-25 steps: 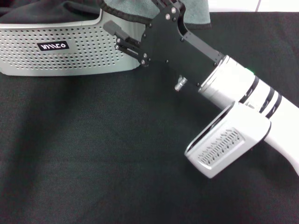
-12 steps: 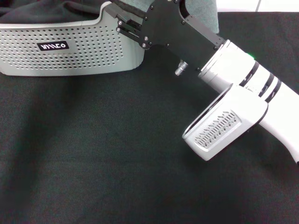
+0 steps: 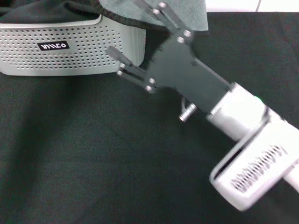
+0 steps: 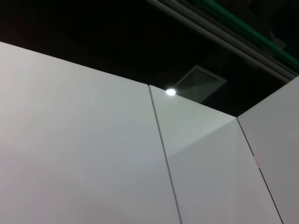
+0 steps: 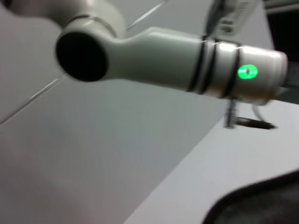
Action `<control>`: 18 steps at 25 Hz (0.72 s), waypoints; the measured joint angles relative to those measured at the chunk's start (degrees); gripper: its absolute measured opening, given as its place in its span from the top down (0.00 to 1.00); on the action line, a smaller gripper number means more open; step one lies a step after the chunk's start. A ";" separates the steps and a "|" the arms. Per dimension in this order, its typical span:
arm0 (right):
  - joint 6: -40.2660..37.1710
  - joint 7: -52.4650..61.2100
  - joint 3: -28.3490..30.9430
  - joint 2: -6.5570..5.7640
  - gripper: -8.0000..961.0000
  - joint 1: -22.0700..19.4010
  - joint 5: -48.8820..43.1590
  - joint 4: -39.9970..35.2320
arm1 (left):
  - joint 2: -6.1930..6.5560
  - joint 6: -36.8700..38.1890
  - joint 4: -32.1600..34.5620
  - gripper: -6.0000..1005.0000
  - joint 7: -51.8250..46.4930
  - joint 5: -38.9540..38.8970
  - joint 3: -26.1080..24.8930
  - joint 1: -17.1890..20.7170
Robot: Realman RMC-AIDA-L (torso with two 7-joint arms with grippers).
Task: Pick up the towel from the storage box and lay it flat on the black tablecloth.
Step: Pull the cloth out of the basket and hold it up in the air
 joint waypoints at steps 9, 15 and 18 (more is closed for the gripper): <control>-2.85 2.48 -0.88 0.00 0.13 -4.34 -1.33 1.76 | 0.03 0.14 0.07 0.95 -0.01 -0.04 -0.21 -0.07; -2.62 14.57 -0.55 0.02 0.16 4.43 -1.30 7.59 | -0.06 0.17 0.21 0.95 0.90 -0.04 1.18 -1.21; -2.70 23.64 -0.13 0.00 0.17 8.19 -1.26 10.94 | -0.05 0.17 0.28 0.95 1.12 -0.81 1.65 -1.55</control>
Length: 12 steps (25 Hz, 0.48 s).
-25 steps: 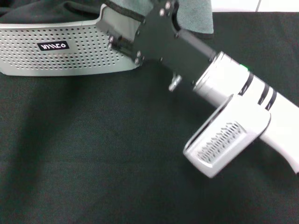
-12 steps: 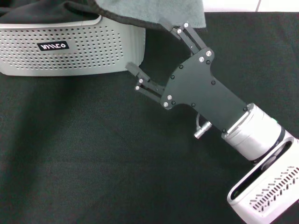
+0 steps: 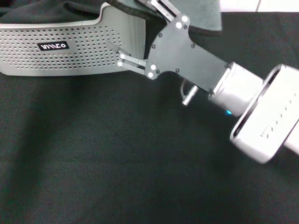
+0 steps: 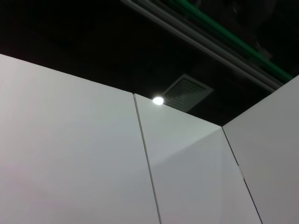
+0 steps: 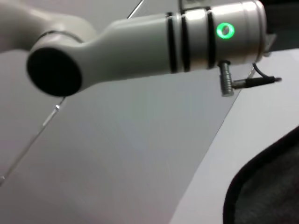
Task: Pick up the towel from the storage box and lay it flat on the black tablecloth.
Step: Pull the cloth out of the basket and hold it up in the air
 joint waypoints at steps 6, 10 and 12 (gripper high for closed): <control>0.02 6.21 -0.28 0.01 0.19 2.11 -3.66 1.23 | 0.09 -0.01 0.04 0.95 0.02 -0.54 0.27 -0.03; 1.66 6.45 -0.38 0.00 0.21 1.42 -7.69 -0.75 | 0.09 -0.01 0.06 0.95 0.02 -0.53 0.32 -0.07; 2.58 6.49 -0.38 0.00 0.22 1.31 -8.47 -1.33 | 0.10 -0.01 0.12 0.95 0.02 -0.52 0.40 -0.15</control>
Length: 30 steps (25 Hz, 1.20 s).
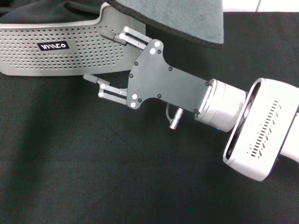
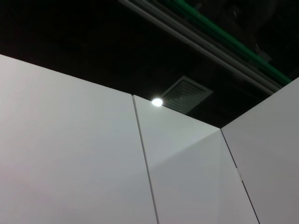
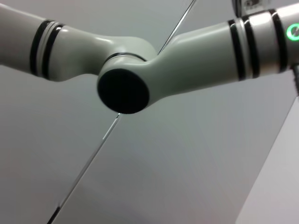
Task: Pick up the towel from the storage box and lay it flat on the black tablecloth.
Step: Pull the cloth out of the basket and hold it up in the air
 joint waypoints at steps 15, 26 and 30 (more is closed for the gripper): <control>5.45 0.20 3.95 0.00 0.28 1.42 0.40 2.96 | -0.02 0.07 1.28 0.95 0.00 -0.63 1.41 -0.05; -2.99 -0.44 4.59 0.00 0.28 -3.39 -0.04 2.15 | 0.00 0.61 1.37 0.95 0.09 -0.65 1.00 1.63; -6.00 -0.44 4.65 0.00 0.28 -4.63 -1.15 1.88 | 0.07 0.62 1.37 0.95 0.09 -0.51 0.67 2.28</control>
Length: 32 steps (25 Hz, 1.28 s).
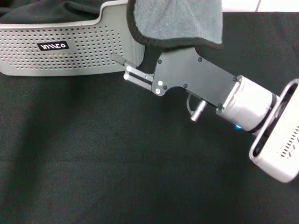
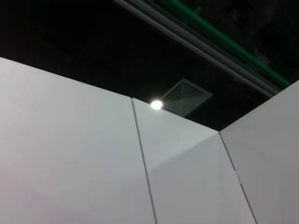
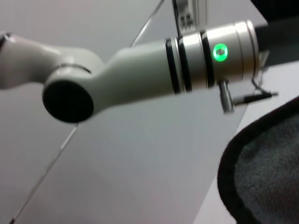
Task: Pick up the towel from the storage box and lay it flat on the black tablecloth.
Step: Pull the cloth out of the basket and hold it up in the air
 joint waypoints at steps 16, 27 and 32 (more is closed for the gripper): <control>-16.64 0.32 0.14 0.00 0.28 -9.61 -3.24 -0.22 | 0.05 0.00 -0.19 0.95 2.03 0.08 -1.19 1.17; -26.08 0.73 1.68 0.01 0.30 -15.63 -2.89 1.58 | 0.03 2.30 -0.58 0.95 2.82 0.35 -1.63 2.01; -28.30 2.17 3.62 0.00 0.31 -16.81 -1.52 3.34 | 0.02 2.37 -0.16 0.95 3.40 0.41 -1.10 2.31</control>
